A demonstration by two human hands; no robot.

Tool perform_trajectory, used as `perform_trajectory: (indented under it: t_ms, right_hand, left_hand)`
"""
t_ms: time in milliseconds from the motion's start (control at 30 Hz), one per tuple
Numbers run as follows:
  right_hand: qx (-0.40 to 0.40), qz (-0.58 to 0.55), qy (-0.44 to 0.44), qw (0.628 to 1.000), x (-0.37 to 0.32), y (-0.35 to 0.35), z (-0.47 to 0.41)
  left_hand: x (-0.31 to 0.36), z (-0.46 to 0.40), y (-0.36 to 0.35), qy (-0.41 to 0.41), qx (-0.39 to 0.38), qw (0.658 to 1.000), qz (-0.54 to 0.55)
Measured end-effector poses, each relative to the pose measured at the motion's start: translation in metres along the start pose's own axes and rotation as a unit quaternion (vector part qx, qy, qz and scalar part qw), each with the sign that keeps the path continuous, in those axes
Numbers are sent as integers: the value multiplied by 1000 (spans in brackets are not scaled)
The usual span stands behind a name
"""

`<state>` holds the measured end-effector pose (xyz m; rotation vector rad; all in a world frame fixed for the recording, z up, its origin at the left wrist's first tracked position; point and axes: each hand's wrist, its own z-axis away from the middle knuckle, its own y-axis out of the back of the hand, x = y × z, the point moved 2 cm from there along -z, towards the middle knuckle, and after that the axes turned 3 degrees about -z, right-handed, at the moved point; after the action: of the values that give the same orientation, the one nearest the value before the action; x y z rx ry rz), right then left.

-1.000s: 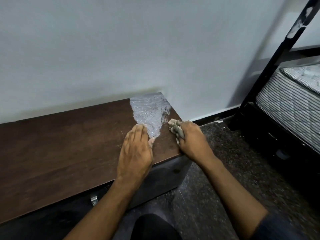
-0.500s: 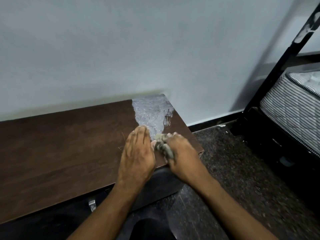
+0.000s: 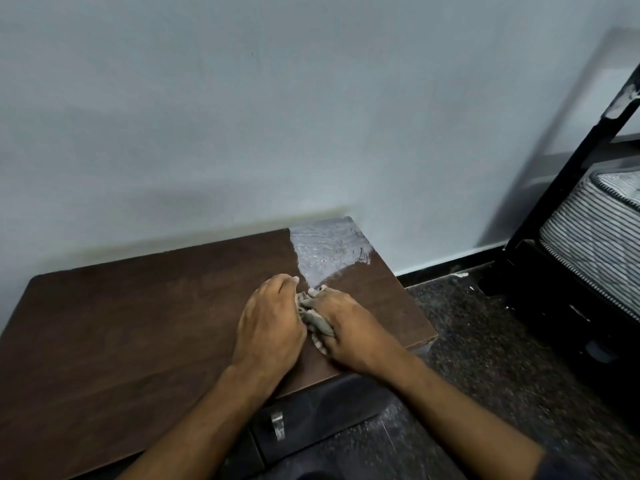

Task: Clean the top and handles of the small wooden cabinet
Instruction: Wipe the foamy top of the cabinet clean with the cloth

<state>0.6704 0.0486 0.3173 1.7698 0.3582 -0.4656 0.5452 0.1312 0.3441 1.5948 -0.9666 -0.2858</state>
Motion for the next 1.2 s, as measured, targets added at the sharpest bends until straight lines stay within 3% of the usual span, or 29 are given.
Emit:
perform_trajectory:
  t_ms: [233, 467, 567, 667, 800, 867, 1000, 1067, 1200]
  right_hand:
    - [91, 66, -163, 980, 72, 45, -62]
    - [31, 9, -8, 999, 40, 11, -47]
    - [84, 42, -84, 992, 72, 31, -72]
    - [88, 77, -134, 984, 71, 24, -97]
    - [55, 20, 50, 997, 18, -6, -71]
    - [38, 8, 81, 996, 23, 1, -62]
    - [76, 50, -69, 993, 62, 33, -95]
    - [60, 59, -83, 993, 56, 27, -106]
    - [-2, 7, 58, 998, 20, 0, -86]
  left_hand:
    - [-12, -2, 3, -19, 1, 999, 37]
    - [-19, -22, -7, -25, -28, 999, 25]
    - [-25, -23, -8, -26, -22, 999, 29]
    - [-28, -28, -7, -24, -22, 999, 26]
    - [-27, -38, -6, -23, -21, 999, 30]
    - [-28, -39, -6, -26, -16, 999, 34]
    - [-34, -38, -10, -23, -14, 999, 34]
    - [-35, -42, -12, -18, -19, 999, 33]
    - [-31, -53, -17, -19, -30, 999, 28]
